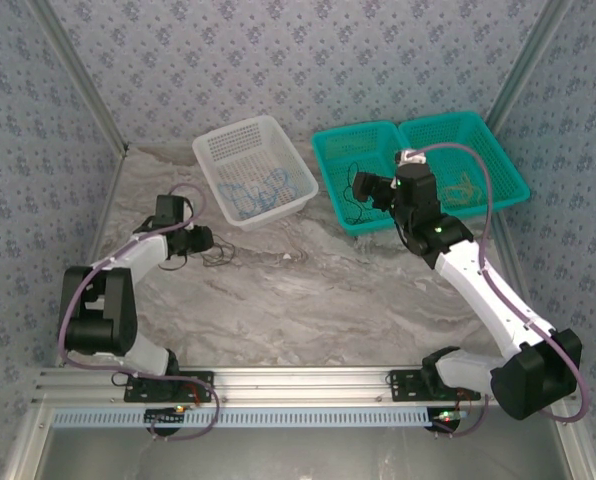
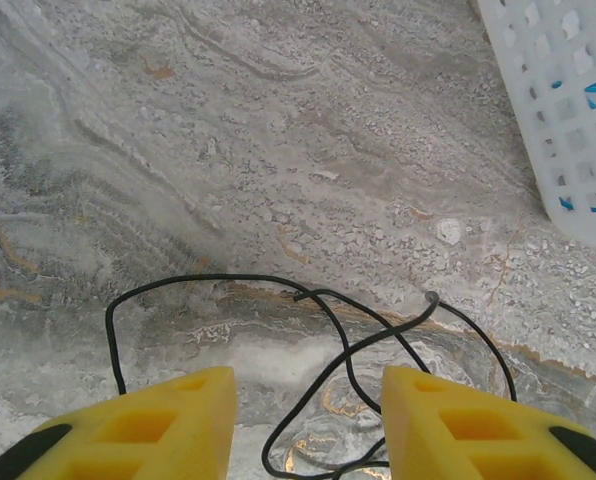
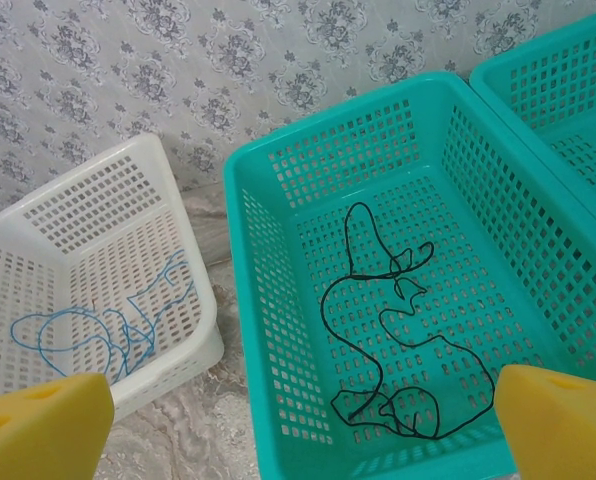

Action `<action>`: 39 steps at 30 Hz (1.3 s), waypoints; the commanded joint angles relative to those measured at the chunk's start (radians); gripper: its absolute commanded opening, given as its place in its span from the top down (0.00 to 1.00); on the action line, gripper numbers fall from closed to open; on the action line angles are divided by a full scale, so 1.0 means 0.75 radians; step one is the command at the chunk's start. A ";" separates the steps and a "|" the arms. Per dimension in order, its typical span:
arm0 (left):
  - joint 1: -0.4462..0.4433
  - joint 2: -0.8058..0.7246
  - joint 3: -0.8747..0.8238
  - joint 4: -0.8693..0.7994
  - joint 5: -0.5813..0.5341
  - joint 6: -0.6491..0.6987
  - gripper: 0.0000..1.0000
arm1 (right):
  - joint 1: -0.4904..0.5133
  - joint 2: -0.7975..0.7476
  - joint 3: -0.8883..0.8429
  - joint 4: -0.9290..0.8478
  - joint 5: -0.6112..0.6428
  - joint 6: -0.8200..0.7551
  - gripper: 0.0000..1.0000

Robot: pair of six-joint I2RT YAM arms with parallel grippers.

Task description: Untangle the cables

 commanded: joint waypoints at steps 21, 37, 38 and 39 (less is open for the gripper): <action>-0.018 -0.227 0.029 0.063 0.065 -0.143 1.00 | -0.015 -0.143 -0.102 0.067 -0.004 0.020 0.00; -0.173 -0.587 0.171 0.161 0.397 -0.523 1.00 | 0.011 -0.098 -0.302 0.528 -0.457 0.023 0.00; -0.190 -0.580 0.182 0.193 0.432 -0.543 1.00 | 0.014 -0.088 -0.319 0.572 -0.524 0.001 0.00; -0.206 -0.572 0.192 0.221 0.459 -0.563 1.00 | 0.017 -0.080 -0.331 0.603 -0.575 -0.018 0.00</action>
